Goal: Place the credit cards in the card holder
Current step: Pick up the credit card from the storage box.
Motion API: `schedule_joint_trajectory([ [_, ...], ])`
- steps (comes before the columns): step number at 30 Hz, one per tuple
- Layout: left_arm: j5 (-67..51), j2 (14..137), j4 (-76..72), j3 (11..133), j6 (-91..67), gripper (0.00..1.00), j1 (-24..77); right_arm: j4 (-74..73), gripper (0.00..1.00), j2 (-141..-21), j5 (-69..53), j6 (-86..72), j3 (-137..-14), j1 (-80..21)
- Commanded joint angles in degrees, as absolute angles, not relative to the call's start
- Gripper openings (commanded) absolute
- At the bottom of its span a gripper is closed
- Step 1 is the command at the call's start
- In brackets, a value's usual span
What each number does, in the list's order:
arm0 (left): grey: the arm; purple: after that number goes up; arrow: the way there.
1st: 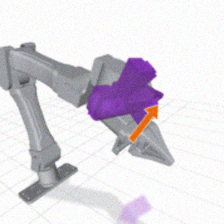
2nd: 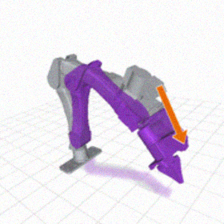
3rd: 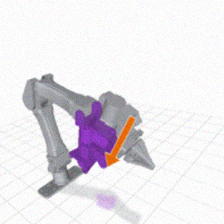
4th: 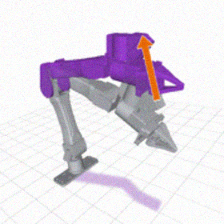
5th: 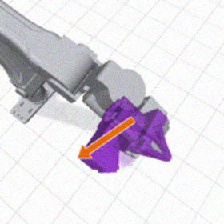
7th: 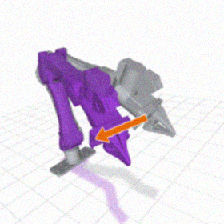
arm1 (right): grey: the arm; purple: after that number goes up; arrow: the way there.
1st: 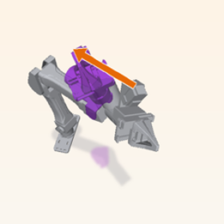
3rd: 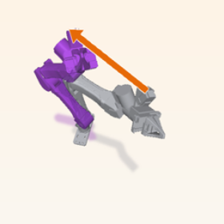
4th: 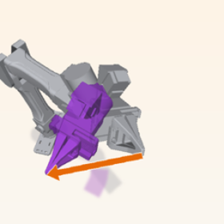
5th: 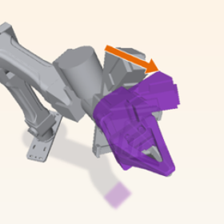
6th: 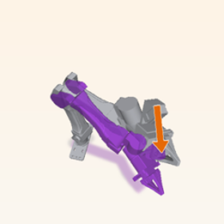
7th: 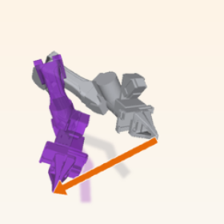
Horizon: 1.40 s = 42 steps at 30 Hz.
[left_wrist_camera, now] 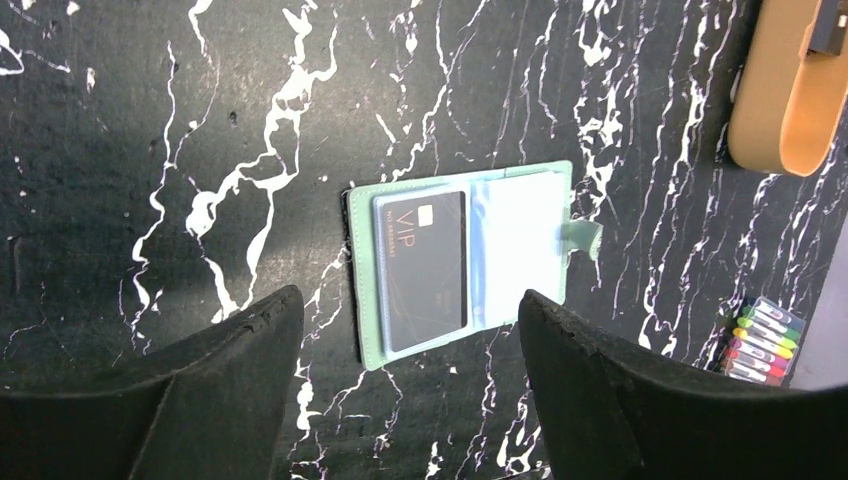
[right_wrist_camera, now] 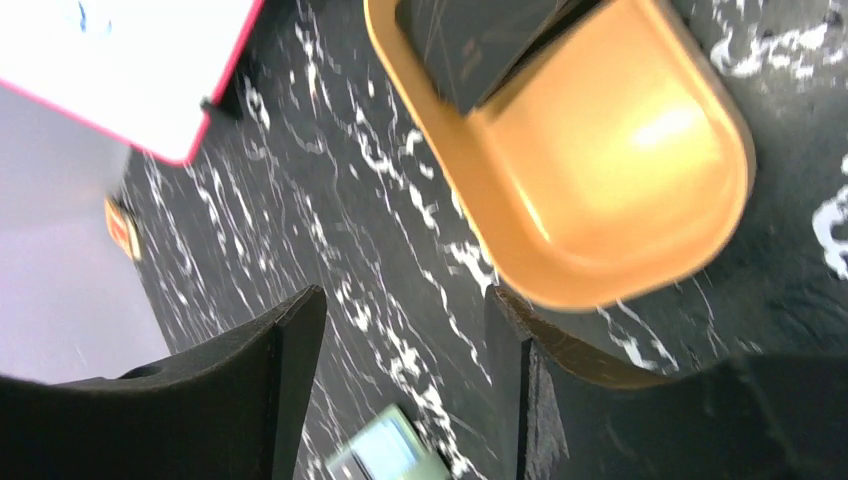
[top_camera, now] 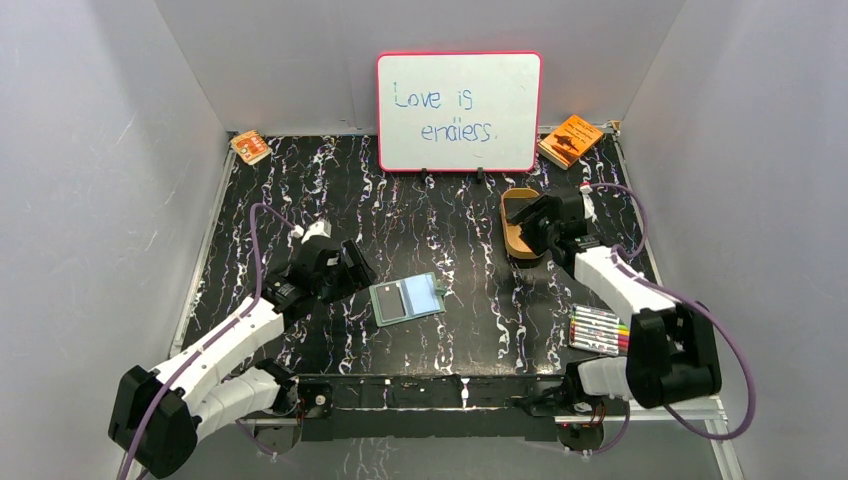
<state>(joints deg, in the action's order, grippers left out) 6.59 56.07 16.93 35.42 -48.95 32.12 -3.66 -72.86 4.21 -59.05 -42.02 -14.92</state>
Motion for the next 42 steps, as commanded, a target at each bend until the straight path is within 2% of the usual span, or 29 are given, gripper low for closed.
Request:
schedule_joint_trajectory([
  [1, 6.75, 54.36, 17.93, 33.58, -50.52, 0.75, 32.34, 1.50, 0.68, -78.93, 9.09, -67.75, -47.92, -12.42],
  [24, 6.98, 57.64, 17.65, 33.91, -50.50, 0.73, 32.34, 2.86, 0.68, -99.04, 8.73, -74.22, -56.42, -9.41],
  [42, 7.23, 58.89, 17.49, 33.50, -50.91, 0.72, 32.34, 4.87, 0.46, -101.39, 5.04, -73.46, -54.01, -7.85],
])
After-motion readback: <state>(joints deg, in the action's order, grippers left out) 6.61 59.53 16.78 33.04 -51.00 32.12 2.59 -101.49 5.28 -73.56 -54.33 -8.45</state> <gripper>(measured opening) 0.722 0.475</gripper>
